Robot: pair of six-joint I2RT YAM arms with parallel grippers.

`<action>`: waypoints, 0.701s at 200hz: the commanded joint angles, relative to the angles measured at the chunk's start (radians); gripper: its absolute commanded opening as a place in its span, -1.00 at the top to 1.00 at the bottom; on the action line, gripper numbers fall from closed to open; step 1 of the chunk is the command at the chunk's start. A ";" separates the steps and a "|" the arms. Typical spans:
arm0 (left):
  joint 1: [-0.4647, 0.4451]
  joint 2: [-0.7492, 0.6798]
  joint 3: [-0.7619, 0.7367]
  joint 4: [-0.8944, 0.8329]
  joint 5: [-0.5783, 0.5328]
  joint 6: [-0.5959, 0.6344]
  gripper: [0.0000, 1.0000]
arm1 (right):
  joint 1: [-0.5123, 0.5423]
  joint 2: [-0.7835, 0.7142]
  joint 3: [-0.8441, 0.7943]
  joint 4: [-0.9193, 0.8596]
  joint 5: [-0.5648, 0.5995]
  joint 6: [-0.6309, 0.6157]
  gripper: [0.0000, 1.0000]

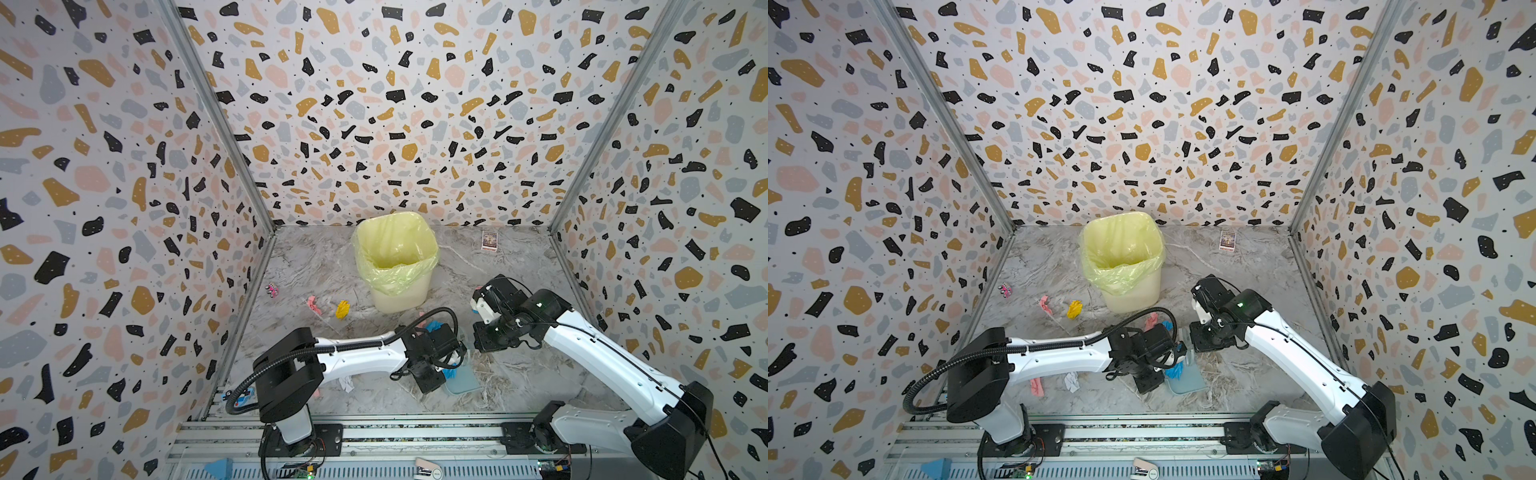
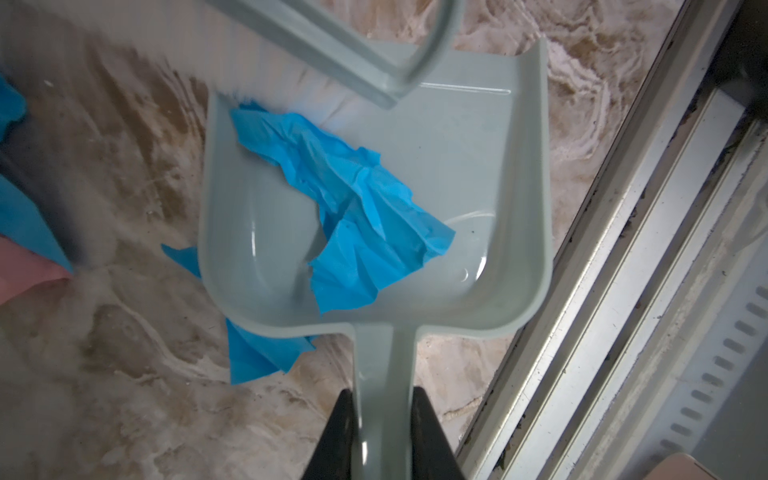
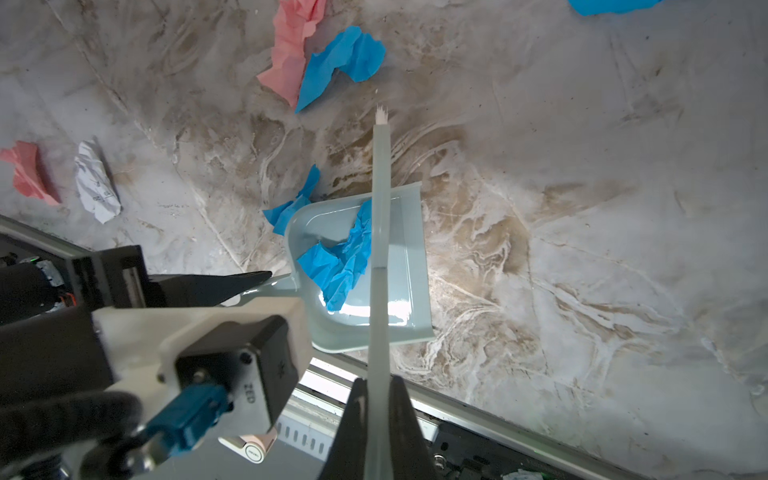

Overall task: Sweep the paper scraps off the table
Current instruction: 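Lift the dustpan with the left gripper while the right arm raises the brush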

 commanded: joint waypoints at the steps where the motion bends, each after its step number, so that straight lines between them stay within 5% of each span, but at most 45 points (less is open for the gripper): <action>1: -0.006 0.004 0.031 -0.006 -0.008 -0.010 1.00 | 0.001 -0.020 0.055 -0.042 0.009 -0.013 1.00; 140: -0.006 -0.107 0.022 0.052 -0.098 -0.044 1.00 | -0.341 -0.134 0.147 -0.096 0.095 -0.110 1.00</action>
